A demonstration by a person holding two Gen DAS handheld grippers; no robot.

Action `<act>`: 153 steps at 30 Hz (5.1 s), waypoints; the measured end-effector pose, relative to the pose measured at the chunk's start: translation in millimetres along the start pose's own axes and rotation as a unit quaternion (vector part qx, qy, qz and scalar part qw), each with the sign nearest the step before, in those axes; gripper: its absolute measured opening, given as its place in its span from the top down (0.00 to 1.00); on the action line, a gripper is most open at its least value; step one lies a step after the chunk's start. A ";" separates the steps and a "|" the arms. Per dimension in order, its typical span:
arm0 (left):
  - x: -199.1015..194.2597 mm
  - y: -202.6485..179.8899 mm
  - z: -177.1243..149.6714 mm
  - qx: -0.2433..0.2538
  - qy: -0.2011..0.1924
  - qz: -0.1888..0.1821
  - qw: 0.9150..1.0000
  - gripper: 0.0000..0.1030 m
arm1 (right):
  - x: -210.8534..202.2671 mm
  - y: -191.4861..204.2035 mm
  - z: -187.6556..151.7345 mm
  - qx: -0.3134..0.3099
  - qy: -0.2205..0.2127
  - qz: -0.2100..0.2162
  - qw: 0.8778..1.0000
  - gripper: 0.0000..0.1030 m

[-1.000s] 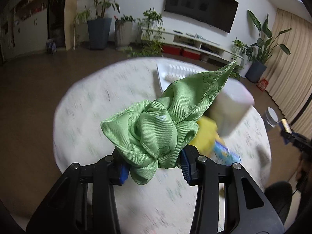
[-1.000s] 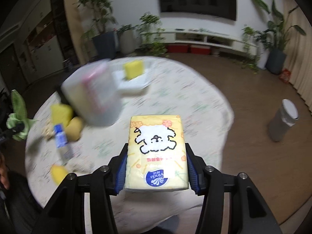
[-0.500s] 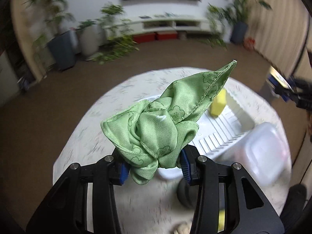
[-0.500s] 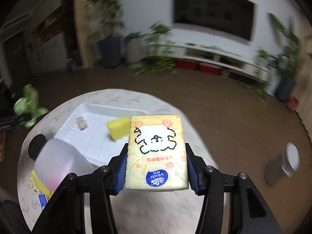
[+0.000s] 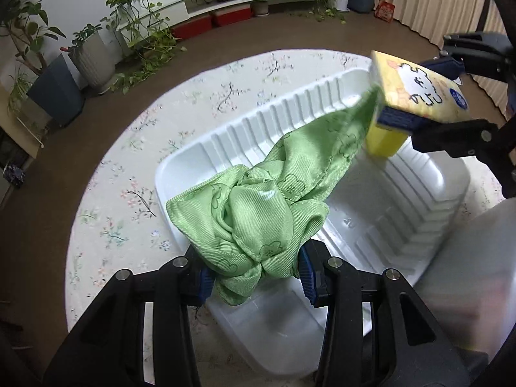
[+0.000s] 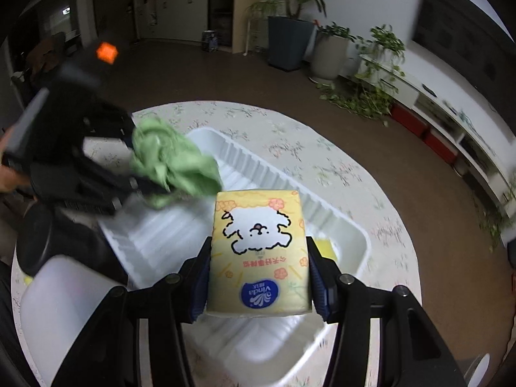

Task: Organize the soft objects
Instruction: 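Carry the scrunchie and tissue pack into the tray and open both grippers, then return both grippers to the table and grasp the yellow makeup sponge with the right gripper, then grasp the blue-and-white tissue pack with the left gripper while the right holds the makeup sponge, then carry the tissue pack and makeup sponge into the tray and open both grippers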

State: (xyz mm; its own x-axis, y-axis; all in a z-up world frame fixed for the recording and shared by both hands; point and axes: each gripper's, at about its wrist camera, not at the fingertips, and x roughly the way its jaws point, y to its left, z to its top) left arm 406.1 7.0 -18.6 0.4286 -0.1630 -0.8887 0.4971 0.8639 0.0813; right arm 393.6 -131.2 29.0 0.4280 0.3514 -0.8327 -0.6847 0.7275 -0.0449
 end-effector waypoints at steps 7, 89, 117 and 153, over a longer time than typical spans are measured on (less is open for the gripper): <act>2.1 -2.8 3.1 0.005 -0.006 -0.001 1.000 0.58 | 33.2 11.9 4.8 -0.040 0.050 0.017 0.998 0.47; -165.1 -134.5 -303.0 -0.227 -0.162 -0.001 0.960 0.00 | -93.6 267.2 -229.6 0.154 -0.058 -0.032 0.986 0.42; -90.2 -181.0 -209.7 -0.188 -0.102 0.060 0.975 0.00 | -124.5 220.7 -275.0 0.241 -0.089 -0.032 0.966 0.57; -177.5 -147.7 -285.5 -0.239 -0.151 0.044 0.958 0.27 | -169.9 192.7 -273.0 0.245 -0.104 -0.077 0.961 0.58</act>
State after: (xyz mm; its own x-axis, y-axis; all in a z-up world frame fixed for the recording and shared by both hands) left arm 41.2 44.4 -1.7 0.6871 -0.1480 -0.7113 0.0778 0.9884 -0.1305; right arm 27.9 -211.7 11.1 0.6451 0.2902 -0.7069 -0.2656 0.9526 0.1487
